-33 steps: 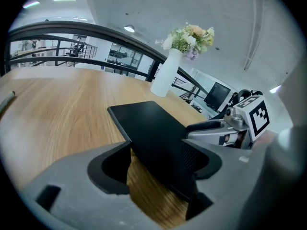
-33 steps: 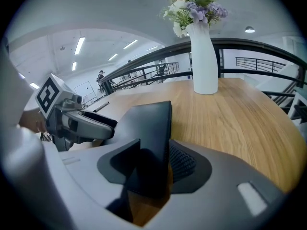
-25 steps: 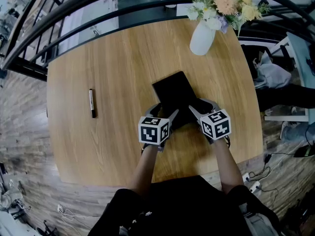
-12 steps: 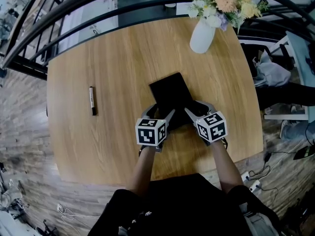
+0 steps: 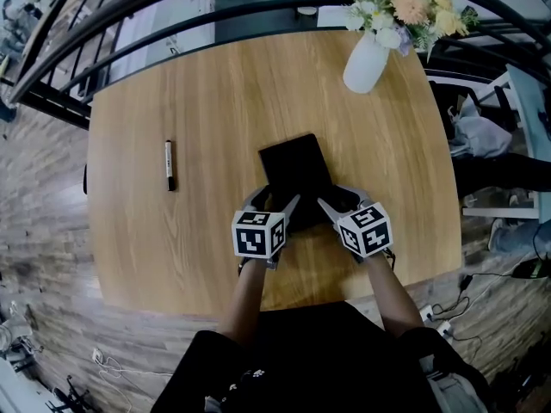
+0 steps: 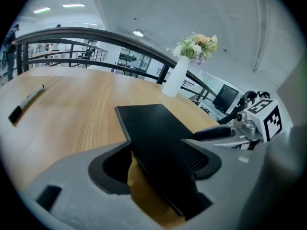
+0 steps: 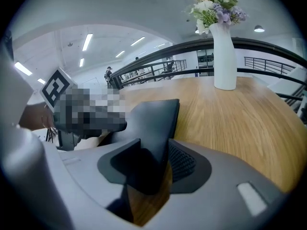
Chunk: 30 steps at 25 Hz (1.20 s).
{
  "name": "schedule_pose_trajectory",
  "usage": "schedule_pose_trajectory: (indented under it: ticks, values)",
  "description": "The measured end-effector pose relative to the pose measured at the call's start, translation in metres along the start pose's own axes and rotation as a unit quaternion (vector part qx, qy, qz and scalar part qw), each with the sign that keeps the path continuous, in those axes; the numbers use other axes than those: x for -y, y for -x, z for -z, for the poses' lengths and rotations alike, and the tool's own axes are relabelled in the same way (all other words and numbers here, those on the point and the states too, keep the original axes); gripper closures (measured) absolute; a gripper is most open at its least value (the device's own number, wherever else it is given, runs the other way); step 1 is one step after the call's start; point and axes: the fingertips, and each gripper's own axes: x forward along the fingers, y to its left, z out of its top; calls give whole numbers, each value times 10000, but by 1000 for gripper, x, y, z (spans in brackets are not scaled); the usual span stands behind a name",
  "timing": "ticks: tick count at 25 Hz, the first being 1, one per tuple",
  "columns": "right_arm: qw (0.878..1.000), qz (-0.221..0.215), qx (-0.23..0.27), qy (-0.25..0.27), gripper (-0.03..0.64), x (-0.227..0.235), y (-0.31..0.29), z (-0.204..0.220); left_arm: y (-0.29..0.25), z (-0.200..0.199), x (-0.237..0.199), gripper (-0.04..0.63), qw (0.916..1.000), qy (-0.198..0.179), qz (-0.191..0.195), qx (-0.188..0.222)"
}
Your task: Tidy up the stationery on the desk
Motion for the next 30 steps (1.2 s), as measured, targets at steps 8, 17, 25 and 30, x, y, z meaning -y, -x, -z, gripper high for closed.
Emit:
schedule_pose_trajectory:
  ticks: [8,17,25,30]
  values:
    - [9997,-159,-142,98,442,-26,-3,8,17,12,-13,296,9998,-45,-193,-17]
    - [9991,-281,-243,193,440,-50,-5,14,32,20,-26,307,9993,-119,-358,-52]
    - [9980,-421,-334,330,440,-73,-9,19,46,26,-40,314,9988,-144,-466,-84]
    - [9967,-546,-432,417,440,-88,-10,23,55,31,-47,314,9980,-226,-568,-136]
